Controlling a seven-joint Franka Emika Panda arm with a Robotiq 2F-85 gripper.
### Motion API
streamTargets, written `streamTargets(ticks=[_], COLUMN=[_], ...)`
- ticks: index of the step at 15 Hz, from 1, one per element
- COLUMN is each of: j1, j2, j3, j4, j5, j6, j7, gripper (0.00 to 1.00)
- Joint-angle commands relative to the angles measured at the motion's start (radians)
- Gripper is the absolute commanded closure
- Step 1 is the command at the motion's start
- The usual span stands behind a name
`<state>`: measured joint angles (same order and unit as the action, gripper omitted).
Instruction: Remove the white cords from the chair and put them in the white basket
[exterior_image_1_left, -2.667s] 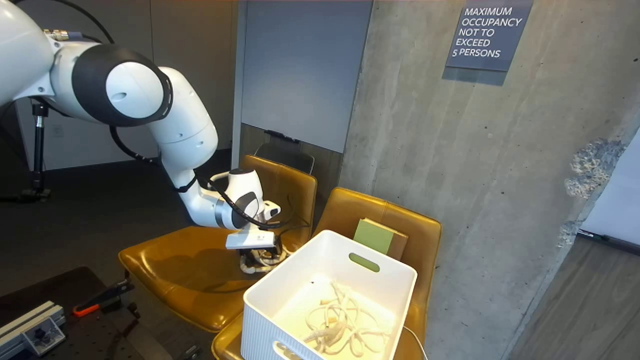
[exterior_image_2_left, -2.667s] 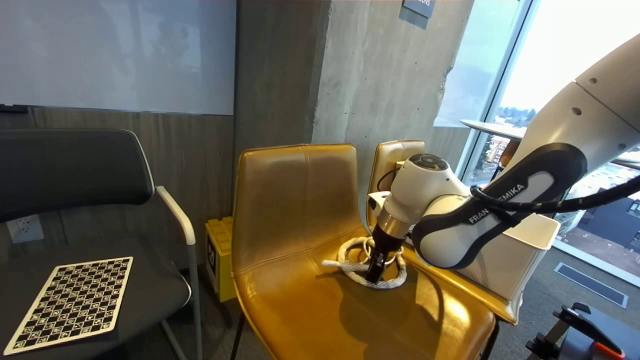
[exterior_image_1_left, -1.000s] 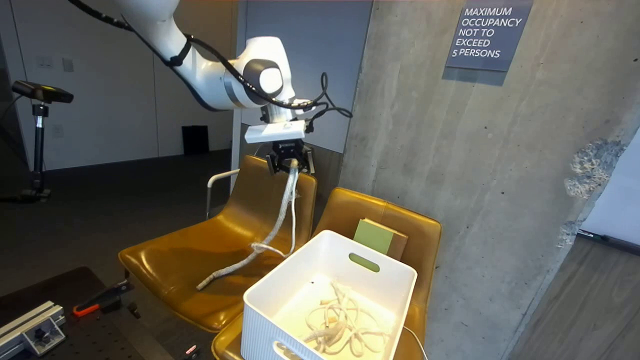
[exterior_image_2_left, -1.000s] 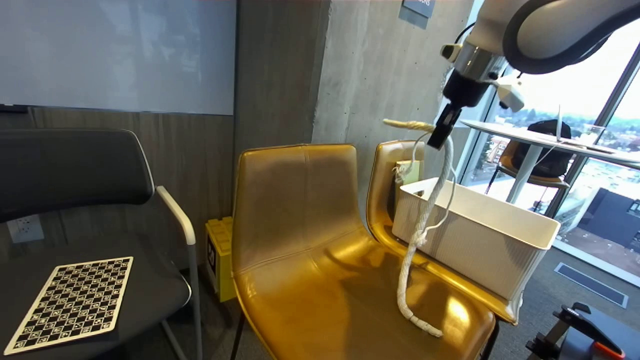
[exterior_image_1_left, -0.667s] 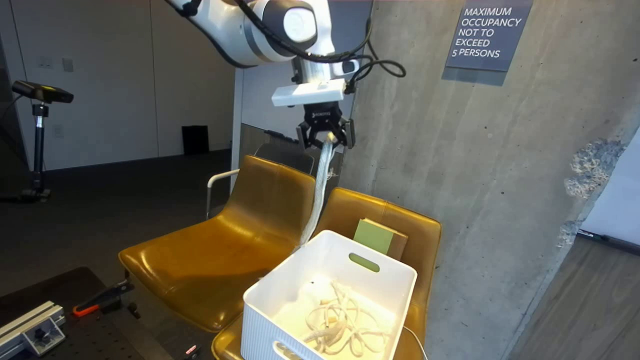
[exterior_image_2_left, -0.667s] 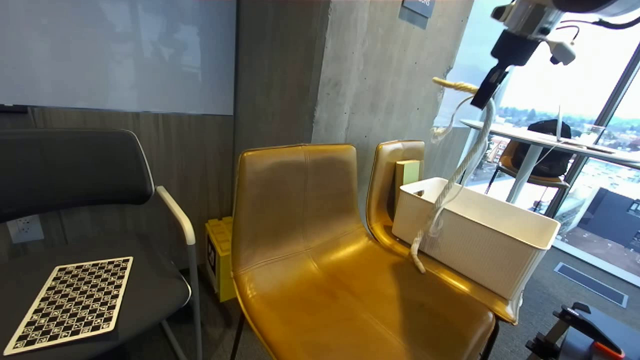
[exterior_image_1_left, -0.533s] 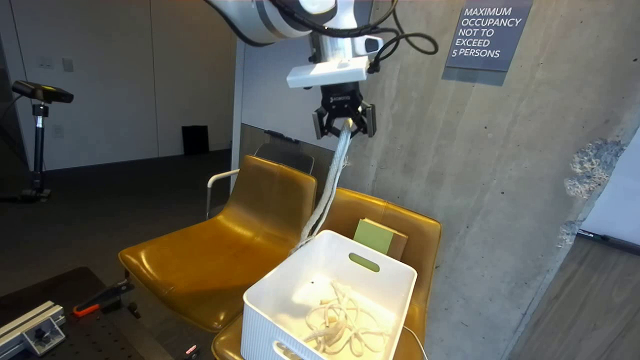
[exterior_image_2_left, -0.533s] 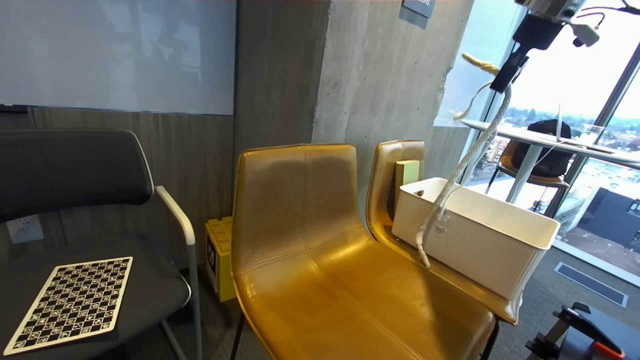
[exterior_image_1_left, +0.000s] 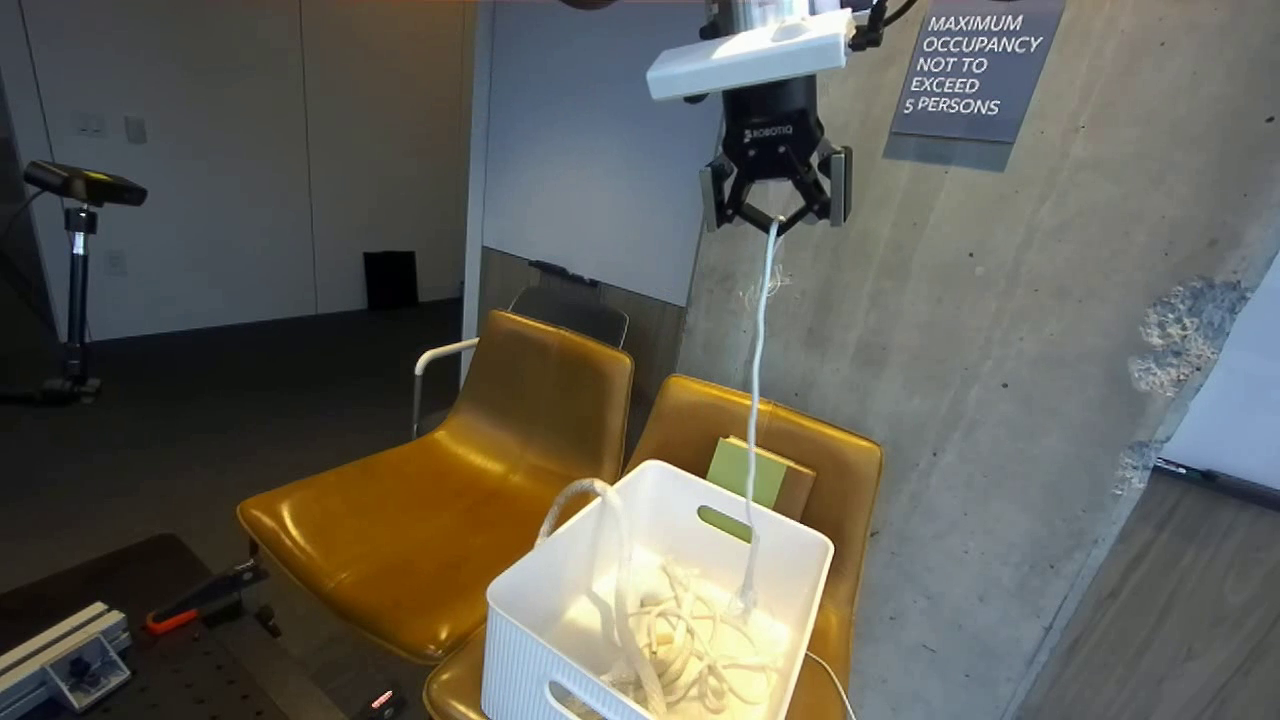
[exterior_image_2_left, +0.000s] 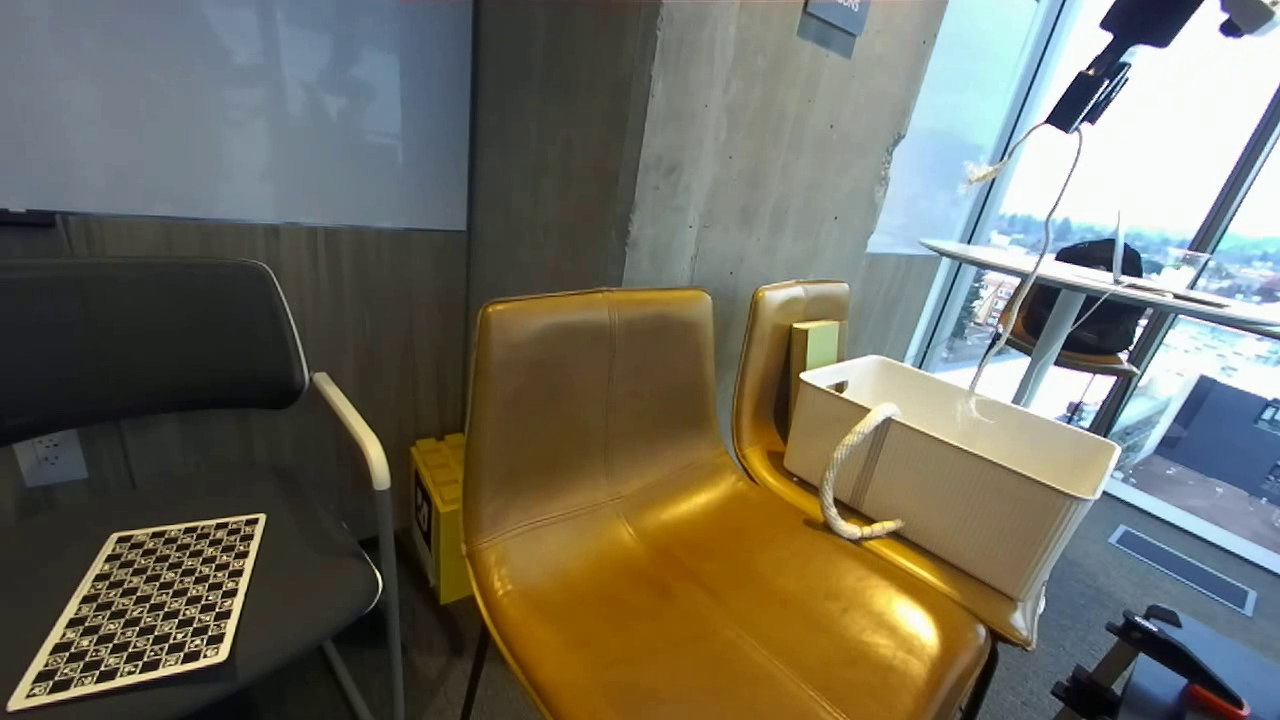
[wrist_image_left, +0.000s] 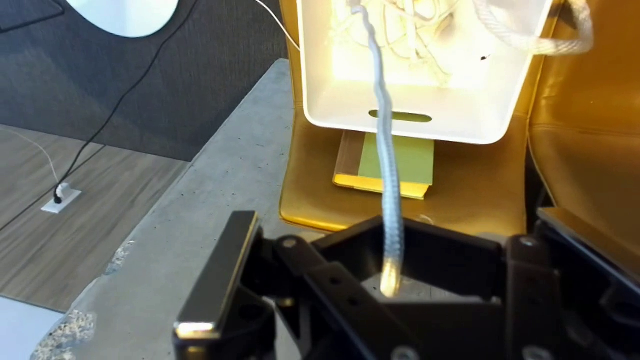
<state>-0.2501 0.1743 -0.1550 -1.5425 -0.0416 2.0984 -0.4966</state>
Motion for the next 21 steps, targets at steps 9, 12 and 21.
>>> streamTargets(ticks=[9, 12, 21], j1=[-0.005, -0.011, 0.035], j2=[0.131, 0.149, 0.008], j3=[0.015, 0.015, 0.098], j4=[0.073, 0.058, -0.258], j5=[0.001, -0.01, 0.01], j6=[-0.01, -0.01, 0.186], j7=[-0.012, -0.012, -0.197], gripper=[0.99, 0.73, 0.09])
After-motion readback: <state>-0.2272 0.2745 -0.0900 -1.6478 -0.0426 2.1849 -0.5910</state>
